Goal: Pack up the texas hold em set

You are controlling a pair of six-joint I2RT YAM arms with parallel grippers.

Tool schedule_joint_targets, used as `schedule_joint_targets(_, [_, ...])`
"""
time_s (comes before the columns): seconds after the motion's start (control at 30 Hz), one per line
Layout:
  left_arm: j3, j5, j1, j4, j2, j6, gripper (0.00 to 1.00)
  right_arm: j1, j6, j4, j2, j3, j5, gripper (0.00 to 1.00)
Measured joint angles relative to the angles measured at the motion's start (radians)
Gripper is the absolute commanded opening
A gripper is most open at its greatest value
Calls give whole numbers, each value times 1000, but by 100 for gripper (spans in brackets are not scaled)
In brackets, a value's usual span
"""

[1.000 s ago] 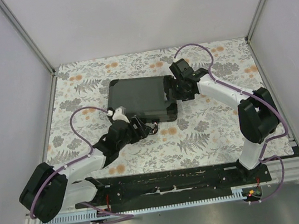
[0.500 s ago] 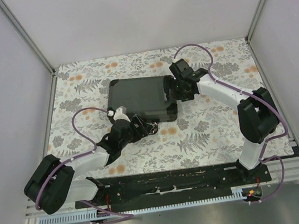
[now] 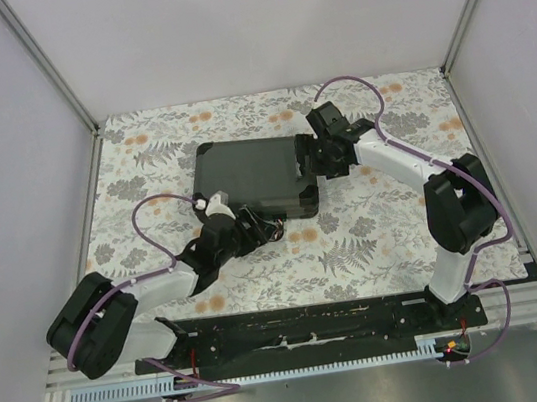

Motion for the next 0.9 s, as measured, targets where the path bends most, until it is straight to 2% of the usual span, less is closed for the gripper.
schedule_joint_targets(0.27, [9, 1, 5, 14, 17, -39, 66, 0, 1, 3, 2, 0, -35, 84])
schedule_joint_targets(0.53, [54, -30, 13, 18, -32, -43, 63, 0, 2, 11, 2, -9, -54, 82])
schedule_joint_targets(0.9, [77, -30, 48, 54, 39, -34, 56, 0, 4, 19, 2, -13, -69, 80])
